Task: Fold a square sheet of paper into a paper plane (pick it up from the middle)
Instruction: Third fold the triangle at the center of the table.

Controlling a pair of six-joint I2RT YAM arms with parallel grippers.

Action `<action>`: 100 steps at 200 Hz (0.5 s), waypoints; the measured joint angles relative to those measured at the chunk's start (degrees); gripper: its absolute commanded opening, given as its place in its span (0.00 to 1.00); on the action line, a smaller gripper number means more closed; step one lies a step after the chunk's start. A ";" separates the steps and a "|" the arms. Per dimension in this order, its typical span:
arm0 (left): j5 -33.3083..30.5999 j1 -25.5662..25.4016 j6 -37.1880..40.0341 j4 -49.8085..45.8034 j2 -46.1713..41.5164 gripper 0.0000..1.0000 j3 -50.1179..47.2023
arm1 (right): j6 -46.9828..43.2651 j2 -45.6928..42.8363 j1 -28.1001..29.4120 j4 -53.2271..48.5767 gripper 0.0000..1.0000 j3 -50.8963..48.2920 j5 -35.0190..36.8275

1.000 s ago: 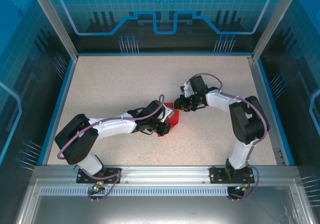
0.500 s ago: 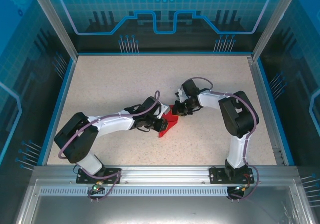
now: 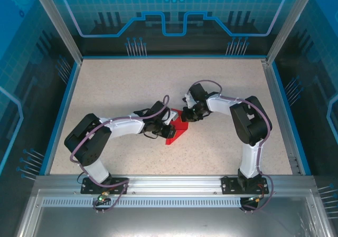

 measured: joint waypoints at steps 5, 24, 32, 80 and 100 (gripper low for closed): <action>0.15 0.22 0.07 -0.11 0.00 0.06 0.15 | -0.24 0.04 0.13 -0.22 0.09 0.13 0.28; 0.72 1.16 0.39 -0.42 0.00 0.07 0.63 | -1.16 0.11 0.55 -1.25 0.09 0.76 1.38; 0.79 1.55 0.46 -0.55 0.00 0.07 0.68 | -1.64 0.17 0.79 -1.62 0.09 1.03 1.92; 1.81 2.62 1.60 -1.51 0.94 0.07 1.44 | -3.28 0.59 1.68 -3.37 0.08 2.47 3.98; 2.27 2.69 1.90 -1.66 2.10 0.08 2.21 | -3.87 0.59 1.97 -3.80 0.08 2.73 4.79</action>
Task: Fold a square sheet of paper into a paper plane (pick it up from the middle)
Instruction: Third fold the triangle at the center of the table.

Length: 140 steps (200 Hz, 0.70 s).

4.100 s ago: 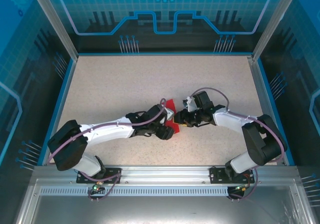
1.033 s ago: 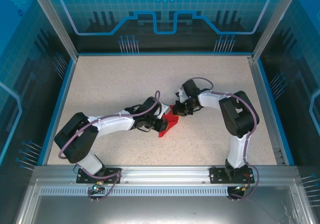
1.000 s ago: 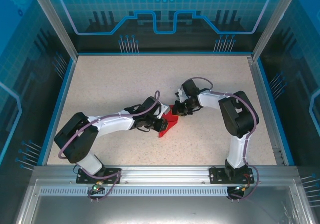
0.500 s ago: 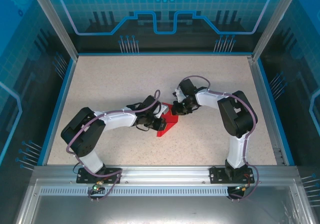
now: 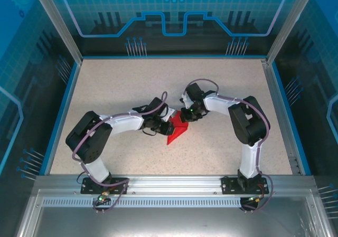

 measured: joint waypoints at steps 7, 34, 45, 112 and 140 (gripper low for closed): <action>0.04 0.04 0.04 -0.17 0.42 0.08 0.26 | -0.20 0.00 0.13 -0.09 0.08 0.04 0.33; 0.26 0.37 0.55 -0.61 1.66 0.08 0.94 | -0.83 -0.02 0.44 -0.20 0.08 0.11 0.94; 0.46 0.52 0.94 -0.92 1.81 0.09 1.14 | -1.07 -0.02 0.44 -0.26 0.08 0.13 1.05; 1.51 1.05 1.40 -1.51 4.07 0.09 2.97 | -1.90 -0.20 0.81 -0.28 0.08 0.13 2.03; 1.55 1.25 1.55 -1.70 5.18 0.10 3.45 | -2.34 -0.24 0.85 -0.33 0.08 0.13 2.34</action>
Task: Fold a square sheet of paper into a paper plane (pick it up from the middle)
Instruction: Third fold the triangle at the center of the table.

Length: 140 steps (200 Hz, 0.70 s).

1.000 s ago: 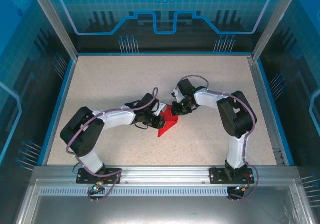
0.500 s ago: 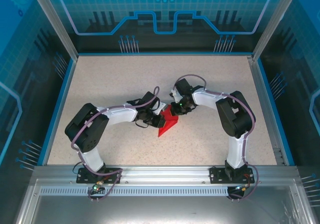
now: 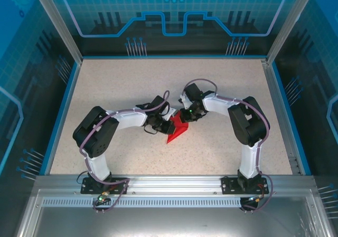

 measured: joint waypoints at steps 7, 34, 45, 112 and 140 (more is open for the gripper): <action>0.00 0.04 0.02 -0.11 0.15 0.10 0.04 | -0.20 0.00 0.00 0.00 0.08 0.00 0.11; 0.39 0.09 0.04 -0.68 0.22 0.11 0.26 | -0.52 -0.11 0.11 -0.02 0.08 -0.02 0.81; 0.52 0.09 0.04 -0.79 0.22 0.11 0.37 | -0.66 -0.15 0.11 -0.04 0.08 -0.02 0.96; 0.61 0.09 1.01 -1.05 0.22 0.11 0.39 | -1.31 -0.50 0.33 -0.26 0.08 -0.11 2.36; 0.59 0.09 1.11 -1.07 0.22 0.11 0.42 | -1.49 -0.52 0.33 -0.39 0.08 -0.11 2.51</action>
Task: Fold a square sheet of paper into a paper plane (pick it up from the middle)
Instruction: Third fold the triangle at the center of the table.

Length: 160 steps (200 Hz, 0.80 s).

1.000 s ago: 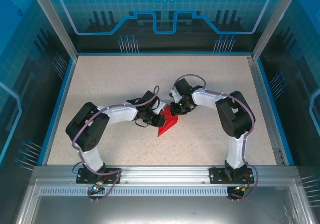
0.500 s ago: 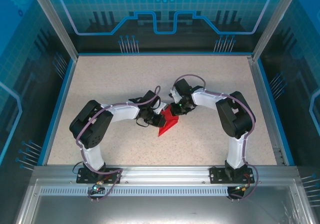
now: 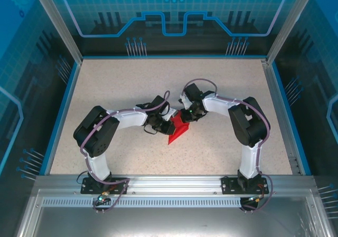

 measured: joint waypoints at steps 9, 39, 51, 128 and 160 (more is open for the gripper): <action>0.02 0.00 0.00 0.02 0.04 0.11 0.00 | 0.00 0.00 0.00 0.00 0.08 -0.02 0.00; 0.02 0.11 0.04 0.00 1.05 0.11 0.33 | -0.04 -0.02 0.00 0.00 0.08 -0.02 0.00; 0.04 0.15 0.22 -0.02 1.38 0.11 0.48 | -0.24 -0.07 0.00 0.00 0.08 -0.07 0.02; 0.31 0.22 0.44 -0.76 2.27 0.11 1.79 | -1.09 -0.55 0.00 0.28 0.08 -0.76 0.37; 0.31 0.22 1.18 -1.22 2.36 0.11 2.05 | -1.46 -0.66 0.00 0.28 0.08 -0.87 0.42</action>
